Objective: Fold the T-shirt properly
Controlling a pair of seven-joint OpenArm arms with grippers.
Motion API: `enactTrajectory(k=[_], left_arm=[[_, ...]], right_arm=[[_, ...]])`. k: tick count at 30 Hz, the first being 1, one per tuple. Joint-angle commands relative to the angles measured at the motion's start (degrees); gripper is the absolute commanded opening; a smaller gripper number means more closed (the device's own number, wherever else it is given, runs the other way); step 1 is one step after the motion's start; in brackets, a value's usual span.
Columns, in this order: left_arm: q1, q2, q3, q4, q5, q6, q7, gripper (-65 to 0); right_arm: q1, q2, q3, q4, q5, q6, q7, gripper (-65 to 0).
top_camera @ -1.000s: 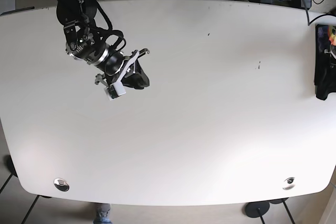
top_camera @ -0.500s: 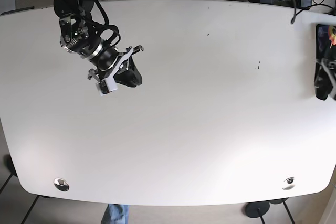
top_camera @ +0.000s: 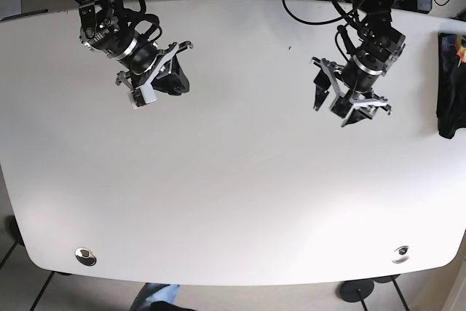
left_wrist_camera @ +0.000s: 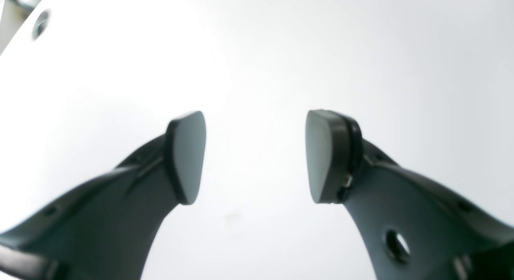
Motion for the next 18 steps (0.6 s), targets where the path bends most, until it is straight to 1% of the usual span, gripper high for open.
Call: enactTrajectory(k=[1,4,5,6,8,9,11,13,18], left_arm=[[2.3,3.4,-0.2,3.6,-0.6,0.7,-1.1,-29.2],[5.8,8.9,-0.6,4.3,-0.8,1.0,-1.5,-29.2],[6.1,11.4,-1.5,4.3,-0.9,3.3,-1.5,-29.2],[6.7,12.1,-2.0,4.3,-0.9,5.9,-1.6,-29.2],[7.0,12.1,-1.7,4.1,-1.3,11.4,-1.6,-29.2],[7.1,12.1,0.1,3.9,-2.8,13.9,-1.6,-29.2],[7.8,12.1,1.4,3.9,-4.4,16.2,-1.6,-29.2],[7.9,12.1,1.5,3.9,-4.4,16.7,-1.6,-29.2],[6.6,11.8,1.3,3.7,-4.5,16.6,-1.6,-29.2]], right_arm=[[-0.5,0.5,0.3,1.7,0.9,0.44,1.3,-56.4],[-1.9,0.5,0.3,1.7,0.9,0.44,1.6,-56.4],[-2.0,0.5,0.3,1.7,0.9,0.44,1.6,-56.4],[-2.0,0.5,0.3,1.7,0.9,0.44,1.6,-56.4],[-2.0,0.5,0.3,1.7,0.9,0.44,1.5,-56.4],[-2.0,0.5,0.4,1.7,0.9,0.44,1.5,-56.4],[-2.0,0.5,0.4,1.7,0.9,0.35,1.5,-56.4],[-1.8,0.5,0.4,1.7,0.9,0.35,1.5,-56.4],[-1.7,0.1,3.5,1.6,0.9,0.35,1.5,-55.8]])
